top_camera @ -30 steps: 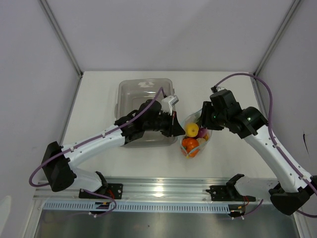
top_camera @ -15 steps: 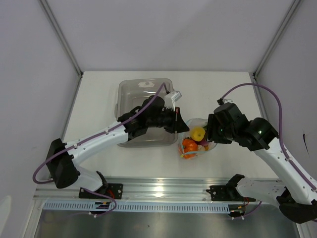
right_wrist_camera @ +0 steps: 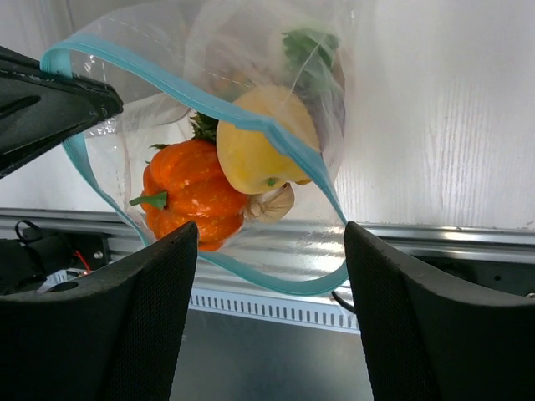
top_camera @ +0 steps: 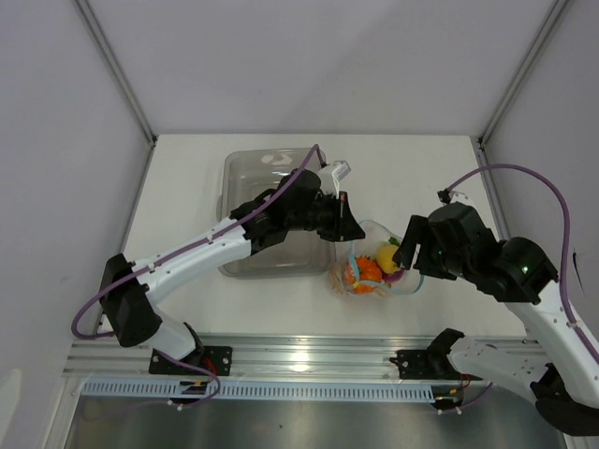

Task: Place the food in the zip-top bag and seal the zipper
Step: Adjust the zipper food storage bag at the center of the board.

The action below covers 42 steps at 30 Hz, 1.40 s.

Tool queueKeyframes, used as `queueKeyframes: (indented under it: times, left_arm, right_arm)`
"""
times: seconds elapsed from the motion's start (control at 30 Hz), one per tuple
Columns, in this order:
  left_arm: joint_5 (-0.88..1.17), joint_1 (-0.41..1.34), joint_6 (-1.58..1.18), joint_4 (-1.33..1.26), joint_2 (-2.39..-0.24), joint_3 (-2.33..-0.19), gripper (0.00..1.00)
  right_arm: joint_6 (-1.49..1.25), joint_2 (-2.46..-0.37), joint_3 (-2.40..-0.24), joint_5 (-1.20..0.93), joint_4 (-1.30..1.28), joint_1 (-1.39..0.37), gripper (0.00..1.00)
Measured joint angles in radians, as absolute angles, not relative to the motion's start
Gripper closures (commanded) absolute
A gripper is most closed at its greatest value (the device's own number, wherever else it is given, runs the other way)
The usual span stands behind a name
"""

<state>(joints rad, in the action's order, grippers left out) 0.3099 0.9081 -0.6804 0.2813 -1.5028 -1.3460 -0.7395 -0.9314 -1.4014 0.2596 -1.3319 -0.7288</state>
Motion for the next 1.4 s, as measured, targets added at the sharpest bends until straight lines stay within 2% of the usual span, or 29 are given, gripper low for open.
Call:
queueKeyframes:
  times: [0.2,0.5,0.6,0.7,0.73,0.77,0.97,1.27,1.4]
  left_arm:
    - [0.310,0.908,-0.685,0.292,-1.504,-1.349,1.00]
    - [0.309,0.908,-0.685,0.295,-1.504,-1.349,0.99]
    - [0.310,0.908,-0.685,0.295,-1.504,-1.349,0.99]
    - [0.310,0.908,-0.685,0.295,-1.504,-1.349,0.99]
    - [0.310,0.908,-0.685,0.295,-1.504,-1.349,0.99]
    - [0.310,0.908,-0.685,0.295,-1.504,-1.349,0.99]
    - [0.371,0.907,-0.666,0.294,-1.504,-1.349,0.99]
    - [0.522,0.936,-0.585,0.334,-1.508,-1.434,1.00]
    - [0.515,0.984,-0.589,0.345,-1.457,-1.420,0.99]
  right_arm:
    - [-0.810,-0.850,-1.285,0.239,-1.336,-0.729,0.31]
    - [-0.890,-0.759,-1.122,0.158,-1.343,-0.732,0.48]
    - [-0.907,-0.727,-1.106,0.138,-1.346,-0.732,0.59]
    - [-0.915,-0.711,-1.087,0.122,-1.346,-0.732,0.81]
    - [-0.915,-0.712,-1.077,0.120,-1.346,-0.733,0.95]
    - [-0.913,-0.714,-1.066,0.115,-1.346,-0.734,1.00]
    - [-0.902,-0.765,-1.086,0.117,-1.349,-0.736,1.00]
    - [-0.786,-0.937,-1.478,0.234,-1.354,-0.736,1.00]
    - [-0.754,-0.942,-1.511,0.262,-1.341,-0.731,1.00]
